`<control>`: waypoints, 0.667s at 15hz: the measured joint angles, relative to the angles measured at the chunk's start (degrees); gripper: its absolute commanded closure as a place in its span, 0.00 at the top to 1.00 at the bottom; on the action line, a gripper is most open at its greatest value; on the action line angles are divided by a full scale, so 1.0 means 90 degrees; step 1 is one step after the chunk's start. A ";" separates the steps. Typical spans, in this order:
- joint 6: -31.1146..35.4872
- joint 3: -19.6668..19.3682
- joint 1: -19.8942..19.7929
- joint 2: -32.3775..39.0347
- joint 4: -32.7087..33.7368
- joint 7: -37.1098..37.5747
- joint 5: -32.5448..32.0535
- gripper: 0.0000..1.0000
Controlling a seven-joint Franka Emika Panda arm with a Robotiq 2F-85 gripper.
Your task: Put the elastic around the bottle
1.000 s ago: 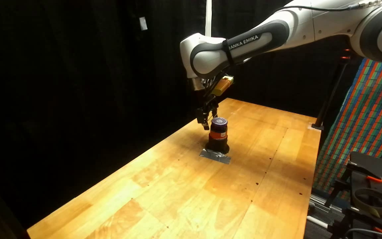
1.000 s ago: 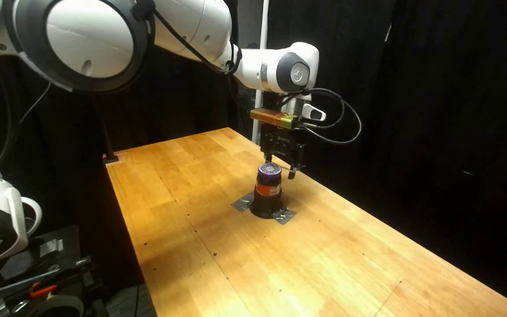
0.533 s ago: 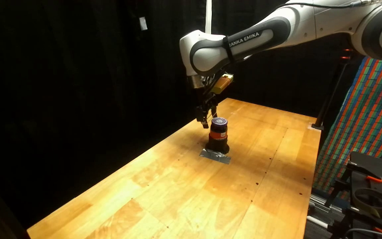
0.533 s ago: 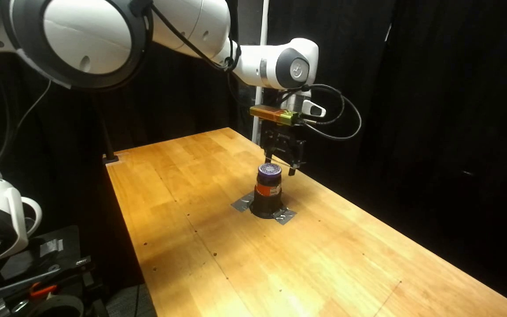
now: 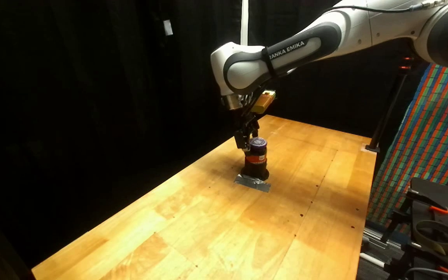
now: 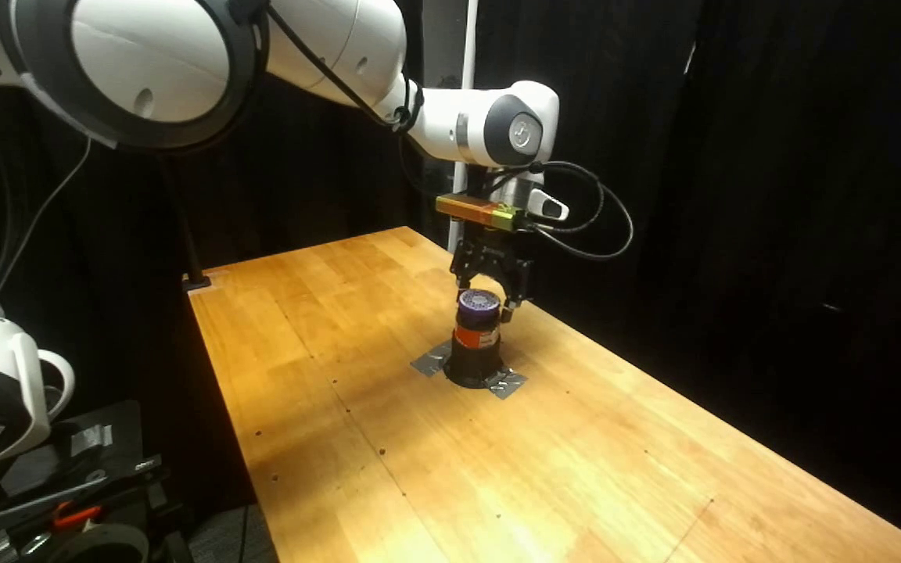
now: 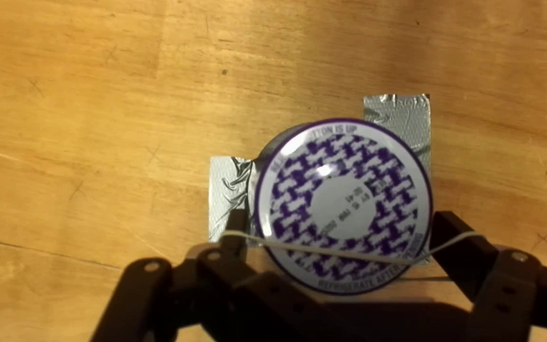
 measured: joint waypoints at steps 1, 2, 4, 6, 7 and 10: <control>0.0062 0.0000 -0.0010 -0.0095 -0.0181 -0.0102 0.0000 1.00; 0.0173 -0.0003 -0.0022 -0.0219 -0.0407 -0.0152 0.0000 1.00; 0.0519 -0.0011 -0.0064 -0.0544 -0.0957 -0.0173 0.0000 1.00; 0.0876 -0.0001 -0.0139 -0.0899 -0.1508 -0.0172 0.0000 1.00; 0.1061 0.0016 -0.0178 -0.1083 -0.1785 -0.0166 0.0001 1.00; 0.1651 0.0051 -0.0261 -0.1633 -0.2661 -0.0160 0.0001 1.00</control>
